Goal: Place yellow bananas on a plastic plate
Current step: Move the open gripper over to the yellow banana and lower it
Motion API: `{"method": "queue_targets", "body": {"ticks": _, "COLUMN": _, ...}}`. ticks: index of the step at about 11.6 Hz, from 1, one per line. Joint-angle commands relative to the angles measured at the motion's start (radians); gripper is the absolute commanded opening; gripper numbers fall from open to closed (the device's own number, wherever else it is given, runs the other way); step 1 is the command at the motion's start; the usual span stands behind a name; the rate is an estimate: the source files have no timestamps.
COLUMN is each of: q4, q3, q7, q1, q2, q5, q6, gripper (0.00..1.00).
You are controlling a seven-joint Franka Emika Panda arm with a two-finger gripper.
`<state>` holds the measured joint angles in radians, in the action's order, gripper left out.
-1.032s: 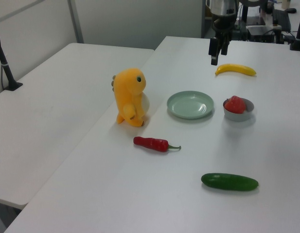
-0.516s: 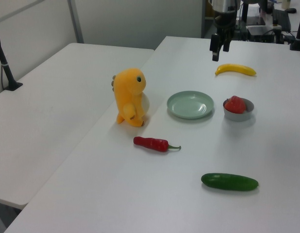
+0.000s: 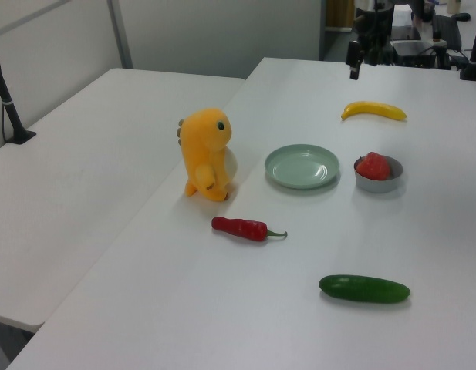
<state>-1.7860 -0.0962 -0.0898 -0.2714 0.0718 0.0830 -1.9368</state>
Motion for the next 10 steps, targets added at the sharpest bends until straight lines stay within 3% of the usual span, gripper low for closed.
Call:
{"method": "queue_targets", "body": {"ticks": 1, "q4": -0.015, "q3": 0.128, "q7": 0.157, "q1": -0.006, "q2": 0.058, "q5": 0.053, "q6": -0.049, "gripper": 1.00}}
{"method": "queue_targets", "body": {"ticks": 4, "q4": -0.012, "q3": 0.165, "q7": 0.180, "q1": -0.046, "q2": 0.176, "q5": 0.113, "q6": -0.191, "gripper": 1.00}}
{"method": "queue_targets", "body": {"ticks": 10, "q4": -0.009, "q3": 0.220, "q7": 0.202, "q1": -0.052, "q2": 0.290, "q5": 0.174, "q6": -0.269, "gripper": 1.00}}
